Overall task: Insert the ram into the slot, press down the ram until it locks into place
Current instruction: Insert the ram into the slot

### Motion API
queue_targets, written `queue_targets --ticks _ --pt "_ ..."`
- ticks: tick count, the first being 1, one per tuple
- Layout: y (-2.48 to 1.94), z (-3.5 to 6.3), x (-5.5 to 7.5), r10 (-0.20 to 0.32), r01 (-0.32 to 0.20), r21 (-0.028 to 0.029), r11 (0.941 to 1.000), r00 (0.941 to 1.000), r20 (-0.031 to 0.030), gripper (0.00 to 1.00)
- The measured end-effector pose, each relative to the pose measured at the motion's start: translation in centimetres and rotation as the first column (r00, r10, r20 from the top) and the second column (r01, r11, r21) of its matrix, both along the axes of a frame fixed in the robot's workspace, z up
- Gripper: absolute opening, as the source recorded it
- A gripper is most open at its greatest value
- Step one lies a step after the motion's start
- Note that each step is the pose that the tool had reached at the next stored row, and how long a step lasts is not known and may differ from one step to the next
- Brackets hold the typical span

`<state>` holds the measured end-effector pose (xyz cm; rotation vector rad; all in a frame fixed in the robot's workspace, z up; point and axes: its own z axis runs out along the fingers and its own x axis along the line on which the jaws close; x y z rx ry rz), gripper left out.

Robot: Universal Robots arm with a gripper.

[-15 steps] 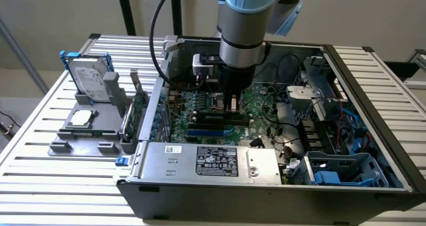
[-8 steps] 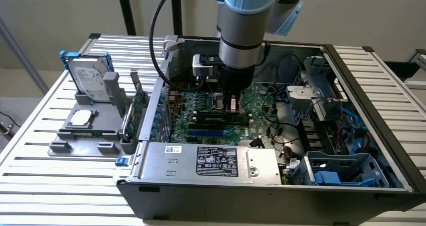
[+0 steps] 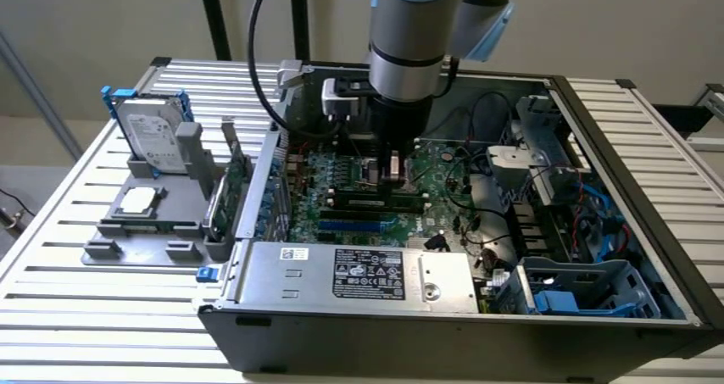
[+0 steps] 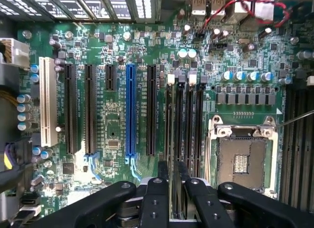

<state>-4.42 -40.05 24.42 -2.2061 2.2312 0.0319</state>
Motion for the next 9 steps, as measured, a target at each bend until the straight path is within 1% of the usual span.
queue_targets --ticks 2,3,4,5,6,9 --pt "-0.01 0.46 -0.06 0.0 0.0 -0.0002 1.0 1.0 -0.0002 0.22" --pt "-0.01 0.49 -0.06 0.0 0.0 0.0 1.0 1.0 -0.0002 0.2" --pt "-0.01 0.49 -0.06 0.0 0.0 0.0001 1.0 1.0 -0.0002 0.13" --pt "-0.01 0.49 -0.07 0.0 0.0 0.0002 1.0 1.0 -0.0002 0.13" --pt "-0.01 0.49 -0.07 0.0 0.0 0.0002 1.0 1.0 -0.0002 0.11" --pt "-0.01 0.5 -0.07 0.0 0.0 0.0 1.0 1.0 -0.0003 0.11"
